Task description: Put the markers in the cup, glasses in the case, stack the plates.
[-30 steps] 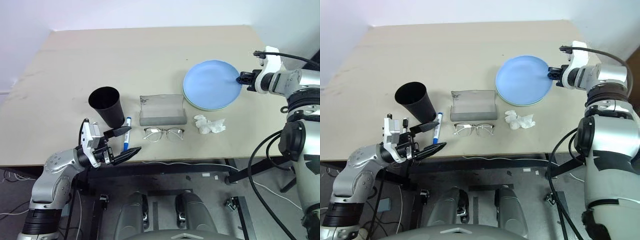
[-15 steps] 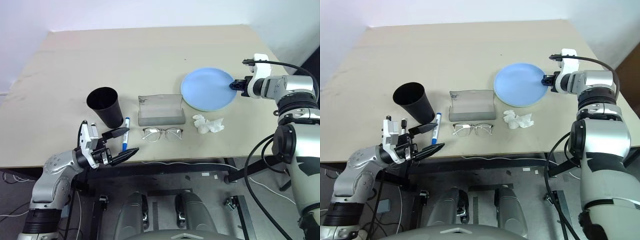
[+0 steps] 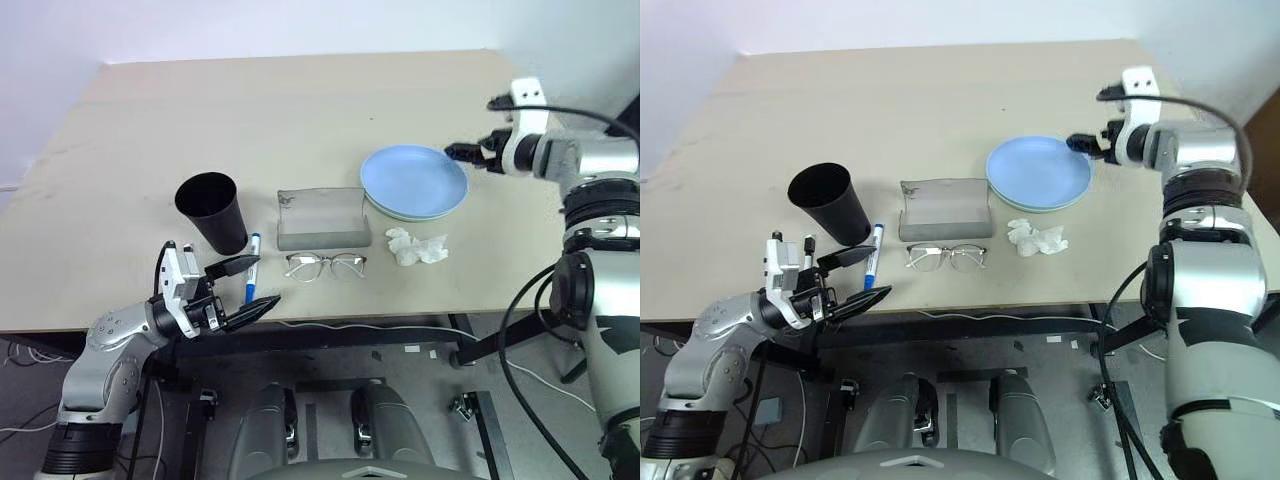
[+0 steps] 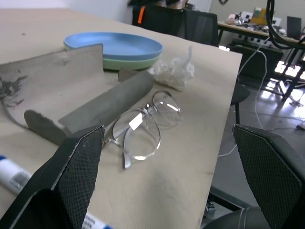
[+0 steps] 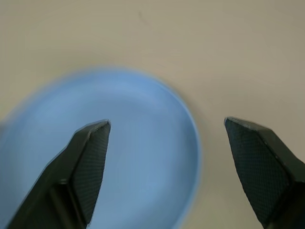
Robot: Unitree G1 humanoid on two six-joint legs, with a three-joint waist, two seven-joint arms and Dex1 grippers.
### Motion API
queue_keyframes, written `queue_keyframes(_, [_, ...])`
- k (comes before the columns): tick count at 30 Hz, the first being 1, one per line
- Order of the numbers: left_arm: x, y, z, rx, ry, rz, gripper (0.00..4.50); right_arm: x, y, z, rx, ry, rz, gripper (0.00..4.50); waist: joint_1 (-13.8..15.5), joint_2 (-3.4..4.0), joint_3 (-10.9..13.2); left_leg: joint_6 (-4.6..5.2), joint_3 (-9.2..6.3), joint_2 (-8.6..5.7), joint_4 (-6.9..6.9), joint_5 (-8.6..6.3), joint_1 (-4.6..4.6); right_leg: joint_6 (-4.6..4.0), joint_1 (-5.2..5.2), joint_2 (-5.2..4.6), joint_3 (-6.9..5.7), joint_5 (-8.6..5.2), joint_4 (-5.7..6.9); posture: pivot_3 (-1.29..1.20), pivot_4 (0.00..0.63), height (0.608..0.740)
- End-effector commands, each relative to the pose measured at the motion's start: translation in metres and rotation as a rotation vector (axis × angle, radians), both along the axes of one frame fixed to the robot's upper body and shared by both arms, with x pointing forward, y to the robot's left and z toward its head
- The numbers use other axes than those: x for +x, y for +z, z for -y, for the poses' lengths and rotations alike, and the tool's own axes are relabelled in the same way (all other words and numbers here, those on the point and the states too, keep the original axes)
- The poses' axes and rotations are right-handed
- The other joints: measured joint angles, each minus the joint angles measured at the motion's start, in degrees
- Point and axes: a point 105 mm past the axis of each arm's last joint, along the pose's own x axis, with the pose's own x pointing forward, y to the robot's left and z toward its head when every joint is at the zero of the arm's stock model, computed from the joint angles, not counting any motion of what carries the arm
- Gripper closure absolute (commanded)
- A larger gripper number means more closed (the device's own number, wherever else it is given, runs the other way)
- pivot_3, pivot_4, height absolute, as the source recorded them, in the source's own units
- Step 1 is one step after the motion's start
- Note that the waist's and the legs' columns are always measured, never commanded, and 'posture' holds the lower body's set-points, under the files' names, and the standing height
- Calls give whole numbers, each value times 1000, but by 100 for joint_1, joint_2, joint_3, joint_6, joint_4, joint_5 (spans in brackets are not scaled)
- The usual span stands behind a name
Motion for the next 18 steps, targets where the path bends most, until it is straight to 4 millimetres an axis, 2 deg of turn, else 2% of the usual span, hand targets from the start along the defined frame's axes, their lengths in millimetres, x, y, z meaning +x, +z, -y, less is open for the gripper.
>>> queue_keyframes(1, [-2, 11, -2, 1, -7, 37, 0, -32, 7, -25, -4, 251, 9, 466, 8, -2, -1, 0, -1, 1, 0, 0, 2, 0, 2, 1, 0, 0, 0, 0, 150, 670])
queue_keyframes(5, [-3, 7, -8, 13, 3, 33, 0, -70, 2, -43, -8, 446, 8, 466, 7, 1, 1, 0, 0, 2, 1, 0, 4, 0, 4, -2, 0, 0, -2, 0, 150, 670])
queue_keyframes(11, [-6, 1, -11, 13, 4, 29, 0, -101, -32, -54, 3, 545, -101, 466, 11, -5, 0, 0, -2, 5, 5, 0, 12, -17, 10, -6, -1, -10, -2, 0, 150, 670])
queue_keyframes(14, [-6, -2, -13, 14, 2, 27, 0, -104, -54, -60, -11, 541, -162, 466, 6, -6, 0, 0, -2, 5, 6, 0, 11, -18, 9, -12, -1, -10, -2, 0, 150, 670])
queue_keyframes(18, [-5, -6, -15, 18, -4, 25, 0, -89, -80, -61, 3, 458, -196, 466, -4, -7, 0, 0, -2, 5, 8, 0, 11, -18, 9, -11, -1, -10, -1, 0, 150, 670])
